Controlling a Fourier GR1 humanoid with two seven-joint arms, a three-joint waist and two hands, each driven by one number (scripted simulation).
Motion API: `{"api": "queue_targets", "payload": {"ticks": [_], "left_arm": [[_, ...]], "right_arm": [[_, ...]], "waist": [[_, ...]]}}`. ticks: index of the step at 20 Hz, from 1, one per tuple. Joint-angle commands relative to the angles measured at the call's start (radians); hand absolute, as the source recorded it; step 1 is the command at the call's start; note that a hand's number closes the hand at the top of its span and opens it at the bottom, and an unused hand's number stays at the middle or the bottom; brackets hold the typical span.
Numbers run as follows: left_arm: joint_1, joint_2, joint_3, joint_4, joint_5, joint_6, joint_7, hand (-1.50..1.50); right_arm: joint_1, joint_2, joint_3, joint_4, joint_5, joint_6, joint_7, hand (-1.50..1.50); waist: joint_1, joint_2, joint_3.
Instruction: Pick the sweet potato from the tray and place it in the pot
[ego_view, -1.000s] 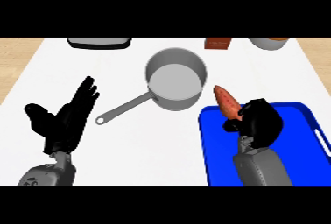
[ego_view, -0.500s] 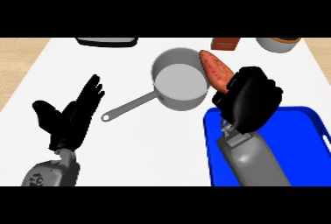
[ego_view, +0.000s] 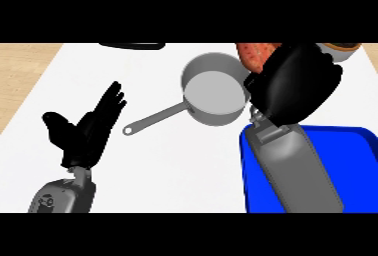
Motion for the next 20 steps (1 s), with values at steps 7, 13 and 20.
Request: {"api": "queue_targets", "payload": {"ticks": [7,13,20], "left_arm": [[-0.029,-0.026,-0.029,0.021,-0.015,0.004,-0.01,0.0],[-0.059,-0.027,-0.029,0.026,-0.014,-0.001,-0.013,0.0],[-0.067,-0.03,-0.019,0.032,0.0,-0.006,-0.017,0.0]], "right_arm": [[-0.185,0.009,-0.177,0.122,-0.009,0.133,0.243,1.5],[-0.194,0.009,-0.251,0.245,-0.122,0.079,0.243,1.5],[-0.171,0.009,-0.392,0.209,-0.198,-0.123,0.244,-1.5]], "waist": [[0.02,0.021,0.005],[0.049,0.036,0.008],[0.059,0.036,0.01]]}}
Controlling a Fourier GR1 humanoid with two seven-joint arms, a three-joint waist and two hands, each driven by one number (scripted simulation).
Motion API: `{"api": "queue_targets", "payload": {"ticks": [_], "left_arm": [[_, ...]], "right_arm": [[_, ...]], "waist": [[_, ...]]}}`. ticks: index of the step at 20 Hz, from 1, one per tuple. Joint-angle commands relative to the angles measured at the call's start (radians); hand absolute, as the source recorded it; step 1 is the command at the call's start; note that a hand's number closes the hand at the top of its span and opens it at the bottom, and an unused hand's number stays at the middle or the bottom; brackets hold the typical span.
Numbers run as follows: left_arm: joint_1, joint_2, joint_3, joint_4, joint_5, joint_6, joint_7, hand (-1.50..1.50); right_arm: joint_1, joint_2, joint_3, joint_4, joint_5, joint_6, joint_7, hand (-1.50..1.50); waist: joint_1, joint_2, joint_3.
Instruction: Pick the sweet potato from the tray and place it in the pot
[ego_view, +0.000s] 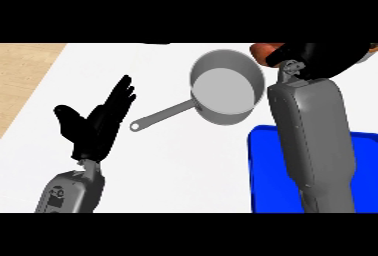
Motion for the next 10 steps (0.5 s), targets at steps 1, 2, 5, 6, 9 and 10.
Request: {"api": "queue_targets", "payload": {"ticks": [1,2,5,6,9,10], "left_arm": [[0.011,-0.008,-0.019,0.012,-0.008,-0.008,-0.018,0.0],[-0.005,-0.002,-0.011,0.008,-0.015,0.004,0.002,0.0],[-0.015,-0.019,-0.015,0.024,-0.016,0.012,-0.011,0.0],[-0.003,-0.003,-0.007,0.015,-0.01,0.001,-0.007,0.0],[-0.017,0.004,0.014,0.035,-0.008,0.003,-0.021,0.0],[0.012,-0.007,-0.01,0.015,-0.02,0.011,-0.014,0.0]], "right_arm": [[-0.011,0.006,-0.056,0.015,-0.078,-0.146,0.236,-1.5],[-0.02,0.006,-0.062,0.005,-0.086,-0.178,0.236,-1.5],[-0.031,0.006,-0.037,-0.009,-0.055,-0.273,0.236,-1.5],[-0.033,0.006,-0.022,-0.046,-0.019,-0.302,0.235,-1.5],[-0.056,0.006,0.02,-0.074,0.117,-0.344,0.235,-1.5],[-0.065,0.006,0.02,-0.093,0.151,-0.357,0.235,-1.5]], "waist": [[0.01,0.003,0.001],[0.007,-0.001,0.002],[0.003,0.0,0.0],[-0.007,-0.01,-0.001],[-0.019,-0.007,-0.005],[-0.017,-0.016,-0.004]]}}
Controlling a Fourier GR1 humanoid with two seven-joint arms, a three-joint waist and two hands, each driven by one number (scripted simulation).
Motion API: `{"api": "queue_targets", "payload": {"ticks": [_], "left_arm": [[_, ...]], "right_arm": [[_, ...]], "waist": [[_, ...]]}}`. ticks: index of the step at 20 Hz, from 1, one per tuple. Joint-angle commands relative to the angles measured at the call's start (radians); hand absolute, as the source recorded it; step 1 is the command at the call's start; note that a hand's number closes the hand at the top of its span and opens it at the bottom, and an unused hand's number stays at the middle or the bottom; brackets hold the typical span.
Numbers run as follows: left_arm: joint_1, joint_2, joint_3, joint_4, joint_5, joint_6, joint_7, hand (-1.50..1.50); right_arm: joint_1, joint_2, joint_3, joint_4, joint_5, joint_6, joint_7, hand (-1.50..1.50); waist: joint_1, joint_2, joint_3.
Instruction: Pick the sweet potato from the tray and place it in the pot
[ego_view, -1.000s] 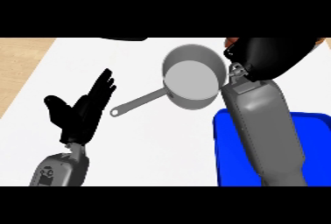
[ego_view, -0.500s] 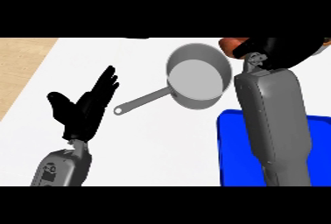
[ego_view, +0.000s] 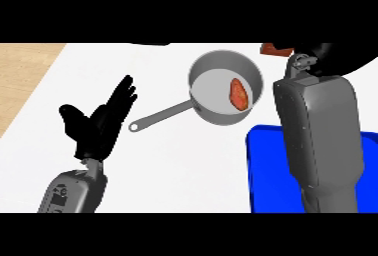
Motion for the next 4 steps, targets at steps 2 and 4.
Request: {"api": "queue_targets", "payload": {"ticks": [2,4], "left_arm": [[0.014,-0.011,0.003,0.024,-0.009,0.017,-0.008,0.0],[0.002,-0.007,-0.001,0.015,-0.008,0.008,-0.007,0.0]], "right_arm": [[-0.032,0.004,0.047,-0.062,0.151,-0.186,0.245,-1.5],[-0.024,0.004,0.033,-0.082,0.204,-0.182,0.245,-1.5]], "waist": [[-0.027,-0.006,-0.002],[-0.031,-0.009,-0.001]]}}
